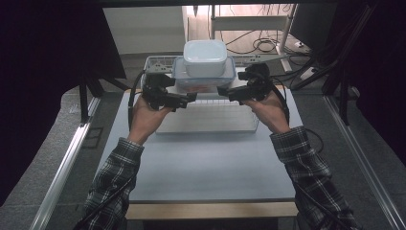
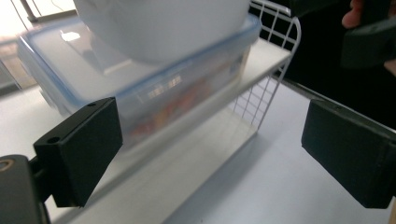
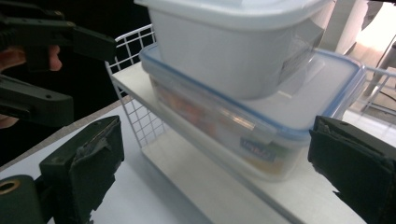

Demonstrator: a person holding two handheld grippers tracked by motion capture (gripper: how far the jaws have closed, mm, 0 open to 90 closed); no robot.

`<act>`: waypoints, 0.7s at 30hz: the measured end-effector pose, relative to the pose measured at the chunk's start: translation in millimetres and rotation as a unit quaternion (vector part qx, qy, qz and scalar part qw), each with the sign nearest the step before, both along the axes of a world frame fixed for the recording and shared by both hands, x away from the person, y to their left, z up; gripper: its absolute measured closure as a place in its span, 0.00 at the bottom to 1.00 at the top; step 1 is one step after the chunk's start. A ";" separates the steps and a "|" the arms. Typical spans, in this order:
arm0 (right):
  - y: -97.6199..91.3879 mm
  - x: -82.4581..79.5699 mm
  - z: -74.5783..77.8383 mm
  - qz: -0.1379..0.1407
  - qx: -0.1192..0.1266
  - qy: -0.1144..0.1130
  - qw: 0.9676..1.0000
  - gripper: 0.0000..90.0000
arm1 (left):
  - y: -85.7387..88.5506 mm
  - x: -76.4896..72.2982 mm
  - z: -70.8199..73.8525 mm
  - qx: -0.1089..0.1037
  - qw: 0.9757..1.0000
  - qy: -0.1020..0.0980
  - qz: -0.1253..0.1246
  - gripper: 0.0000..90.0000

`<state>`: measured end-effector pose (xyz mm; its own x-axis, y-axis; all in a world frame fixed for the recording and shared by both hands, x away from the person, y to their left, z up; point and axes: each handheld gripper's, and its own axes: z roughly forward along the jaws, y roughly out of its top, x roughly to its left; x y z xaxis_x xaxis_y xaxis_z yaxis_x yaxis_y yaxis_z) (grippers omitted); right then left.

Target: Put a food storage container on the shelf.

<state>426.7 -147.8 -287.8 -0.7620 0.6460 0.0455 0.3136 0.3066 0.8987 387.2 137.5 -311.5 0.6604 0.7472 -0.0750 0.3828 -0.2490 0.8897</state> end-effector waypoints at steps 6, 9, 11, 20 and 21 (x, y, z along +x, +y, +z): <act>-9.0 -17.6 -15.7 0.017 0.006 0.004 1.000 0.04 | 0.0 -17.0 -25.7 0.020 1.000 -0.002 -0.015 0.04; -13.4 -27.3 -26.3 0.024 -0.001 0.003 1.000 0.03 | 0.7 -27.2 -38.9 0.033 0.999 -0.005 -0.014 0.03; -16.7 -33.2 -33.9 0.027 -0.002 0.004 1.000 0.02 | 1.4 -33.8 -47.7 0.035 0.999 -0.008 -0.017 0.03; -31.4 -57.4 -63.9 0.033 -0.009 0.012 0.999 0.00 | -1.4 -63.4 -83.8 0.037 0.999 -0.011 -0.023 0.00; -32.7 -60.4 -66.4 0.032 -0.007 0.011 0.999 0.00 | -1.5 -66.8 -86.7 0.038 0.999 -0.013 -0.022 0.00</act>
